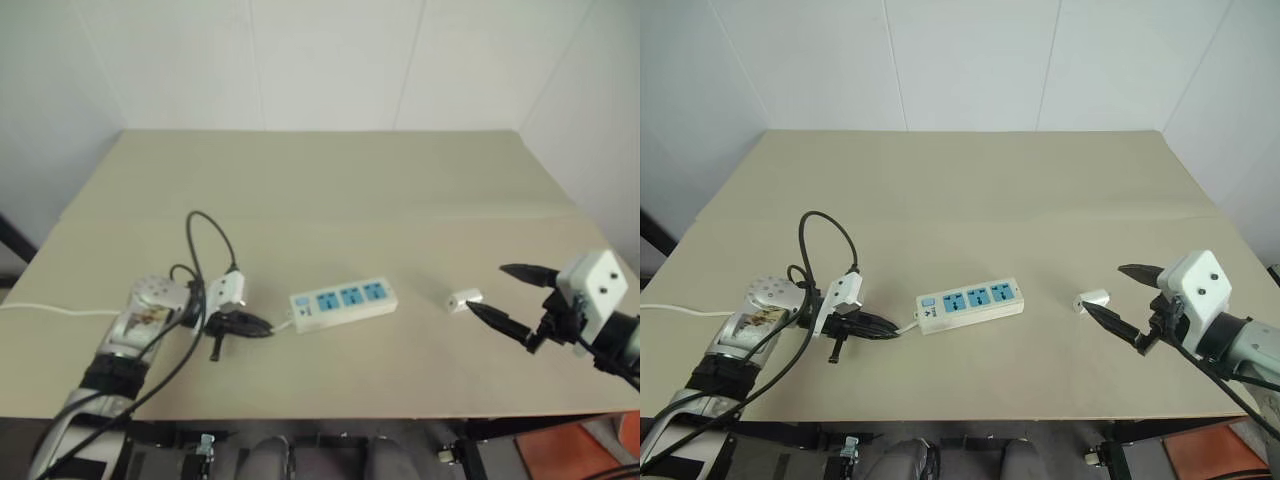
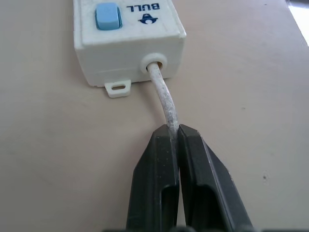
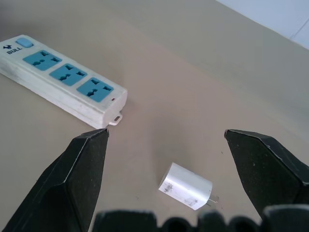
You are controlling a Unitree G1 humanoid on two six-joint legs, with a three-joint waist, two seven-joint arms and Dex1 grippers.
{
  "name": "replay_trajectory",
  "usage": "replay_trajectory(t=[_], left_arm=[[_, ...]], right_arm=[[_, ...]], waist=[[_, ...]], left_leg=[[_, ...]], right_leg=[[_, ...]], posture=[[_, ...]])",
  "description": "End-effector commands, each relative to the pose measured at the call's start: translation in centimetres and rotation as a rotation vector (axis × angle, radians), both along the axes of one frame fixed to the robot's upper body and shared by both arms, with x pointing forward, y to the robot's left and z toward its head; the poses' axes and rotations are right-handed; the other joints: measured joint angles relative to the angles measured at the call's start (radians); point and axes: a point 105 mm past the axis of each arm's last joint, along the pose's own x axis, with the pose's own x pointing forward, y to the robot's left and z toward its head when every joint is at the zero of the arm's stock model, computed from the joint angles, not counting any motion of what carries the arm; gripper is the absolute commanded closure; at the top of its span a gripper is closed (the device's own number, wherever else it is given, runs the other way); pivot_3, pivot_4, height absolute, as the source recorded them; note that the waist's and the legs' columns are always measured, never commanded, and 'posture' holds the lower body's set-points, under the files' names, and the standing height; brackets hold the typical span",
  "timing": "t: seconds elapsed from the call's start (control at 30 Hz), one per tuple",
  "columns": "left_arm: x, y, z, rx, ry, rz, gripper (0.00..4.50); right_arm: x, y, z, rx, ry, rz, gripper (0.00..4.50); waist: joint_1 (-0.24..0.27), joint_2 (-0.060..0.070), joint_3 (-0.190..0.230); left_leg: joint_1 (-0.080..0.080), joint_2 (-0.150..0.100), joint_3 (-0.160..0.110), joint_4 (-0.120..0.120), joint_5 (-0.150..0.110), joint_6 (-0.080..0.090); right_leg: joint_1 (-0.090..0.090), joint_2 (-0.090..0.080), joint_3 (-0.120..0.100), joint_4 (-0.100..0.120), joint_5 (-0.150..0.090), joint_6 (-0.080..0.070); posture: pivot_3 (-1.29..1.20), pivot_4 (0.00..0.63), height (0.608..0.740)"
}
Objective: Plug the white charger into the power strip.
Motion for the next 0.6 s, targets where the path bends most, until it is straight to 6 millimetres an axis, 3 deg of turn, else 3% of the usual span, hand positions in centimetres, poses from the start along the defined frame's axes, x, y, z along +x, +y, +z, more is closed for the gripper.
replay_trajectory(t=[0.03, 0.33, 0.4, 0.6], left_arm=[[0.7, 0.3, 1.5, -0.025, -0.070, 0.041, 3.09], [0.6, -0.1, 7.6, -0.269, -0.118, 0.019, 0.18], [1.1, -1.2, 8.4, -0.370, -0.167, 0.055, 0.03], [0.6, -4.7, 5.7, -0.462, -0.248, 0.070, 0.03]], right_arm=[[0.2, 0.5, 0.8, -0.007, -0.028, 0.033, 0.00], [0.0, 0.3, 0.8, -0.010, -0.024, 0.026, 0.00], [-0.1, 0.4, 0.8, -0.005, -0.027, 0.024, 0.00], [0.0, 0.3, 1.0, -0.007, -0.042, 0.010, 0.00]], waist=[[0.002, 0.000, 0.000], [0.002, 0.000, 0.000], [0.003, 0.000, 0.000], [0.006, 0.000, 0.000]], left_leg=[[0.000, 0.000, 0.000, 0.000, 0.000, 0.000], [-0.002, 0.000, 0.000, -0.001, 0.000, 0.000], [-0.001, 0.000, 0.000, -0.001, 0.000, 0.000], [-0.001, -0.001, 0.000, -0.001, 0.000, 0.000]], right_leg=[[0.000, 0.000, 0.000, 0.000, 0.000, 0.000], [-0.001, 0.000, 0.000, -0.002, 0.000, 0.000], [-0.001, 0.000, 0.000, -0.002, 0.000, 0.000], [-0.001, 0.000, 0.000, -0.002, 0.000, 0.000]], posture=[[0.00, 0.150, 0.740], [0.00, 0.150, 0.740], [0.00, 0.150, 0.740], [0.00, 0.150, 0.740]])
